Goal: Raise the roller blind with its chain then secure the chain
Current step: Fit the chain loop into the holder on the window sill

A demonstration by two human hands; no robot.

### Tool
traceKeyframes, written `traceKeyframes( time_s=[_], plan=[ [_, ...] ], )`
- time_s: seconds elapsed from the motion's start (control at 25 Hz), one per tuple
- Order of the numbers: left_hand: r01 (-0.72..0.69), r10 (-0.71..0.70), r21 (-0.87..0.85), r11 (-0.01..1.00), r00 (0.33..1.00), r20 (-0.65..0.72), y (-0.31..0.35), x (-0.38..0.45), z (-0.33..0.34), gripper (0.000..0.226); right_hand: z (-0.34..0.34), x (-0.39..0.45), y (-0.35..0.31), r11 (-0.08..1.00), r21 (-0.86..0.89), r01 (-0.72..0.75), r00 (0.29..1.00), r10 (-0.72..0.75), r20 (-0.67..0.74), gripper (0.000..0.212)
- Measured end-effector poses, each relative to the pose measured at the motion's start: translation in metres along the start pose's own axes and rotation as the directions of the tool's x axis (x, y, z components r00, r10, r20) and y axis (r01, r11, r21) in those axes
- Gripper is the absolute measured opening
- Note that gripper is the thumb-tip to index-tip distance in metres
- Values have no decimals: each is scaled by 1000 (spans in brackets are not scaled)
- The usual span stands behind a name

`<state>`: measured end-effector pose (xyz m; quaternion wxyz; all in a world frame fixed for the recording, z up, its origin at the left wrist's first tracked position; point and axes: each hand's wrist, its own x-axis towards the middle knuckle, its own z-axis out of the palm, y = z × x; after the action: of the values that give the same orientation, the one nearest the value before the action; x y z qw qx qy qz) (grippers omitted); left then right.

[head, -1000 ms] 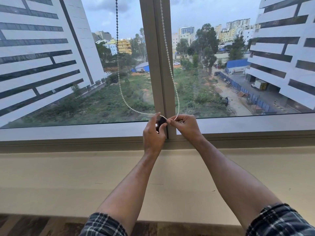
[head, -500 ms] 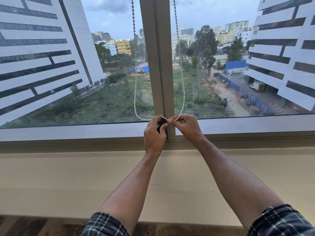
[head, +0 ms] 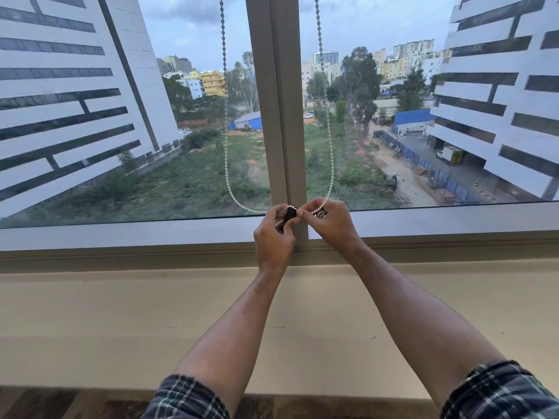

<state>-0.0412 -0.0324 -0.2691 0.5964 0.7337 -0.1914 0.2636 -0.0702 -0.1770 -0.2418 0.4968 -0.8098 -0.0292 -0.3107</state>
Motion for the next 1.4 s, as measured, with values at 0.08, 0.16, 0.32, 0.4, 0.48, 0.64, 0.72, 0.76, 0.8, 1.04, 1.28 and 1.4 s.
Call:
traceKeyframes(
  time_s=[0.08,0.16,0.32,0.4,0.48,0.64,0.72,0.76,0.8,1.04,1.28,1.4],
  plan=[
    [-27,27,7,1000,999,-25,1,-1,0,31,0,-1,-1,1000,-6,13,1000,-13,-16,7],
    [-71,73,33,997,996,-47,3,-3,-1,31,2,-1,-3,1000,3,19,999,-19,-40,7],
    [-137,141,64,989,987,-75,9,0,-2,31,6,-6,0,999,4,44,997,-44,-56,5],
    [-165,169,50,985,983,-69,11,0,-2,31,6,-8,1,997,18,76,995,-74,-62,4],
    [-174,176,29,984,982,-67,12,0,-2,31,4,-7,1,995,67,76,995,-71,-74,6],
    [-149,148,-29,988,989,-24,12,-4,-2,43,2,-1,-2,984,172,47,996,-33,-87,12],
    [-133,132,-53,990,991,-9,13,-6,-3,52,2,1,-5,979,199,53,994,-32,-106,9],
    [-128,128,-61,990,992,-3,13,-7,-3,55,2,1,-6,975,215,53,993,-28,-119,9],
    [-125,125,-68,990,992,4,13,-8,-3,55,3,1,-6,974,219,58,991,-30,-130,8],
    [-127,127,-62,990,992,-3,12,-9,1,48,7,-5,-1,981,138,140,980,-117,-158,6],
    [-135,136,21,991,990,-46,8,-8,4,39,5,-10,2,984,28,175,973,-169,-155,4],
    [-127,128,25,992,991,-39,7,-7,3,37,3,-10,0,981,-18,191,972,-192,-137,7]
  ],
)
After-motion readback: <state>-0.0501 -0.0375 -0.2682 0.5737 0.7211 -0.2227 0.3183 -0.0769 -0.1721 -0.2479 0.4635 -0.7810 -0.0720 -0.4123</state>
